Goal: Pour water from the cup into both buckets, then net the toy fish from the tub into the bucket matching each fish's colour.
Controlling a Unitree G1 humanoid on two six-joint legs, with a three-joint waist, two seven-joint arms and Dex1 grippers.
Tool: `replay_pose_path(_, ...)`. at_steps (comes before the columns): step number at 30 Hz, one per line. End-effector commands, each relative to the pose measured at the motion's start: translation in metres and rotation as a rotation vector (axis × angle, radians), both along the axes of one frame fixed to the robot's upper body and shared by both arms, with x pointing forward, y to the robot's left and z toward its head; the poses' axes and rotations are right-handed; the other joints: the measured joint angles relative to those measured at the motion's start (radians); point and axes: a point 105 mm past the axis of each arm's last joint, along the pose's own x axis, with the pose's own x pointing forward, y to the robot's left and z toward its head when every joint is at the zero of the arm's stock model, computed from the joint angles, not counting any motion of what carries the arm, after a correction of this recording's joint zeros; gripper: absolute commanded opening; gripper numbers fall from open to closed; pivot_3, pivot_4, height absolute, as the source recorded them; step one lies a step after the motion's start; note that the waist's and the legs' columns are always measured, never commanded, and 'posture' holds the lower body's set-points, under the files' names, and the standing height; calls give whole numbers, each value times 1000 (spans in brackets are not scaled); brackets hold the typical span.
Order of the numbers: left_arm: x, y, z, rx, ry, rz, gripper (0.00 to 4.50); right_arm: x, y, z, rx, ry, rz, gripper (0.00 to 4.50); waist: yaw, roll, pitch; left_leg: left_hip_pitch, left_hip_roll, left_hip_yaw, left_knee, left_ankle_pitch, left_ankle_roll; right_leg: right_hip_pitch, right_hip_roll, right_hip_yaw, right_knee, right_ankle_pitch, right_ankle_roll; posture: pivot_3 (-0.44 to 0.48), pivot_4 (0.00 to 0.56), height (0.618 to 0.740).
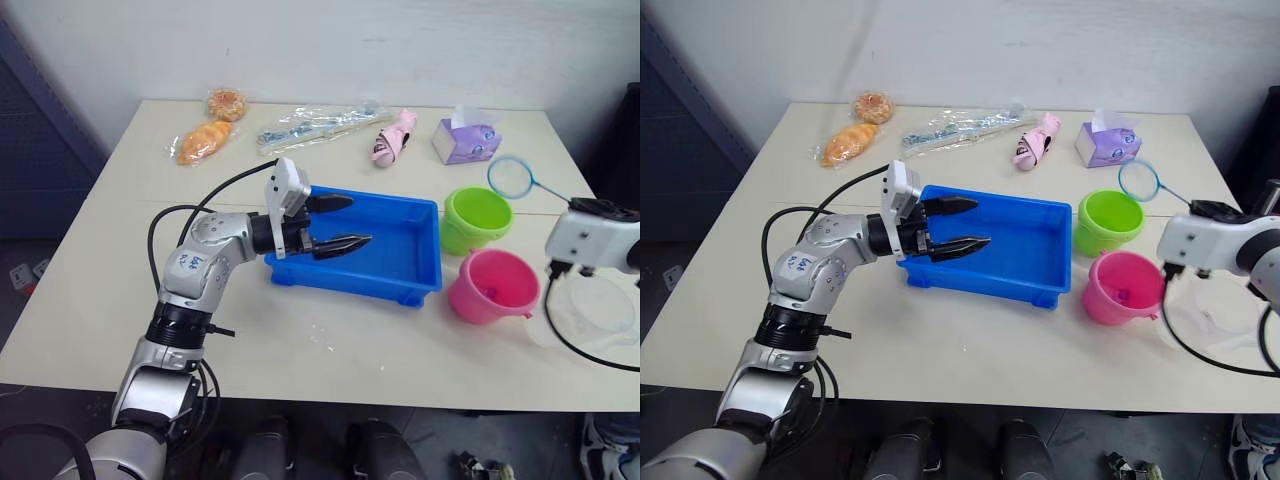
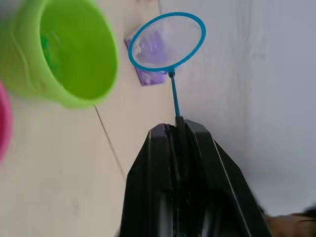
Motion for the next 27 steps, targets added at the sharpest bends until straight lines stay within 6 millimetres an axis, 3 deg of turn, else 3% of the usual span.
replay_pose_path(1,-18,10,6,32,-32,-76,4374,-16,45,16,376,42,233,0,2,0,0,0,1,-1,0,0,-1,0,0,0,0,0,0,0,150,739)
replay_pose_path(3,-32,23,1,84,-2,-129,4374,-29,67,11,526,137,356,0,3,1,0,0,1,-2,0,0,-1,0,0,-1,1,0,0,0,150,739)
replay_pose_path(6,-62,54,-11,214,69,-198,4374,-64,109,-15,672,408,589,0,1,1,0,-1,1,-3,-2,-1,0,1,0,-1,0,0,0,0,150,739)
replay_pose_path(11,-90,86,-29,383,167,-215,4374,-95,143,-62,620,691,736,0,4,1,0,0,0,-4,-1,-4,4,4,-2,-1,-5,0,-1,0,150,739)
replay_pose_path(16,-103,114,-47,514,203,-154,4374,-96,162,-105,499,775,809,0,-2,1,0,0,-2,-5,0,-6,7,5,-6,-1,-7,0,-1,0,150,739)
replay_pose_path(20,-101,122,-52,528,194,-91,4374,-85,165,-139,390,804,802,0,0,1,0,0,-2,-5,-1,-6,6,3,-6,-1,-6,-1,-2,0,150,739)
replay_pose_path(23,-99,123,-49,504,177,-49,4500,-74,164,-157,345,814,779,1173,0,0,0,0,-2,-5,-1,-6,6,3,-6,-1,-5,-1,-2,0,150,739)
replay_pose_path(27,-92,123,-44,449,175,-5,4500,-69,155,-155,334,778,739,3230,3,0,0,0,-2,-5,-1,-6,6,3,-6,-2,-5,-1,-2,0,150,739)
